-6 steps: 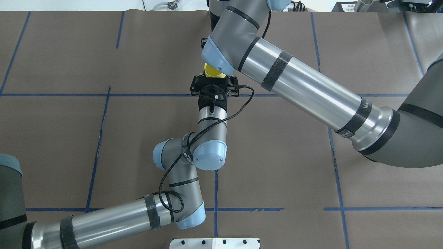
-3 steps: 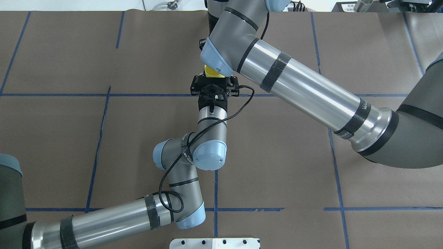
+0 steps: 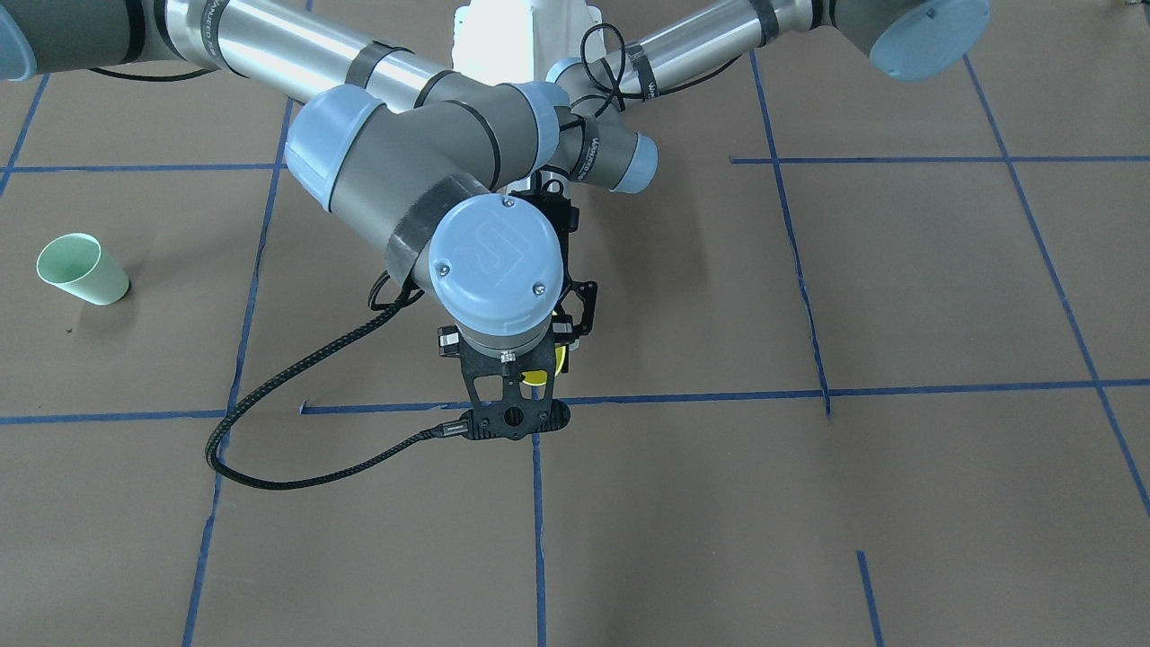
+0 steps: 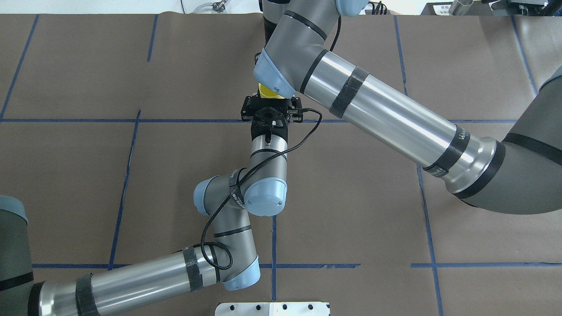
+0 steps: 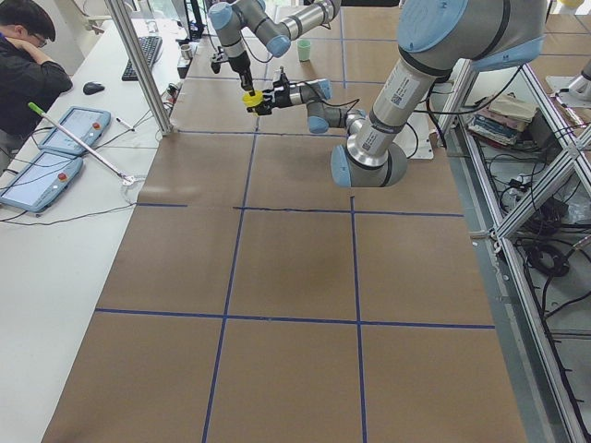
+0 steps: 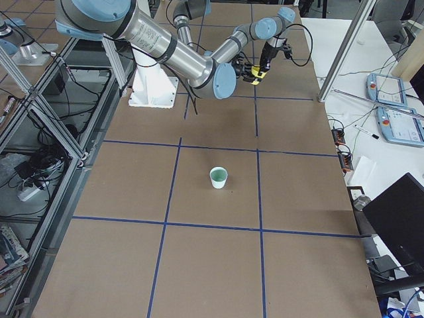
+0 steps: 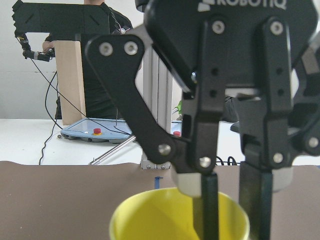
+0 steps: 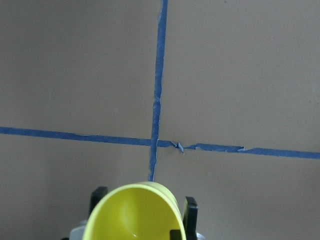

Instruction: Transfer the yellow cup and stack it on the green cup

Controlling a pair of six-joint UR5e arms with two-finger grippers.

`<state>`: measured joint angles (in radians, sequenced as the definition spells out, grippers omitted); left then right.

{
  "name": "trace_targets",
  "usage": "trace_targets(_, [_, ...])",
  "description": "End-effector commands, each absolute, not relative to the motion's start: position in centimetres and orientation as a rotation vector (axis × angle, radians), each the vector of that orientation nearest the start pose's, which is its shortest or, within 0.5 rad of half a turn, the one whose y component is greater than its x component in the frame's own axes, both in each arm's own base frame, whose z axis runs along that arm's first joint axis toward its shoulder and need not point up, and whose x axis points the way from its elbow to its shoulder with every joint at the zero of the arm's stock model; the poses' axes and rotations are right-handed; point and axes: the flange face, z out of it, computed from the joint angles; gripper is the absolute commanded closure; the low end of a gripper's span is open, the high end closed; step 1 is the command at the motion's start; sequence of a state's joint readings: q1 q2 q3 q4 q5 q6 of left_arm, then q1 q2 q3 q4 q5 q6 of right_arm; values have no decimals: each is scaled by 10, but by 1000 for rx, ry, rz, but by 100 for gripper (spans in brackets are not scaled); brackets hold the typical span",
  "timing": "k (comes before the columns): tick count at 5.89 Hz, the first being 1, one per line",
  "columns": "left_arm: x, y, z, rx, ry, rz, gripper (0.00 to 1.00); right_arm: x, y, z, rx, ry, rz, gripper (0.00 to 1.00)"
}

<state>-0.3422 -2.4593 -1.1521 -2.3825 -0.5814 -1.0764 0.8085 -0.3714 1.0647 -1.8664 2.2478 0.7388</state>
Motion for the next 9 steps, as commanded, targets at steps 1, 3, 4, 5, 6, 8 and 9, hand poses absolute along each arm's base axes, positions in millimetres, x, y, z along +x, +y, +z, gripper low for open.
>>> trace_targets(1, [644,-459,174,1238,718,-505,76,-514,-641,97,-175,-750,-157,100])
trace_targets(3, [641,-459,171,1268,666,-431,41,-513,-641,96,-173,-751,-156,100])
trace_targets(4, [636,-457,164,1283,659,-410,0,-512,-641,95,-173,-751,-156,100])
trace_targets(5, [636,-457,164,1283,659,-410,0,-512,-641,95,-173,-751,-156,100])
trace_targets(6, [634,-458,163,1284,659,-411,0,-512,-641,95,-172,-752,-156,100])
trace_targets(8, [635,-458,178,1280,641,-400,0,-494,-643,85,-178,-747,-135,100])
trace_targets(9, [635,-458,184,1278,633,-395,0,-471,-649,65,-157,-763,-116,100])
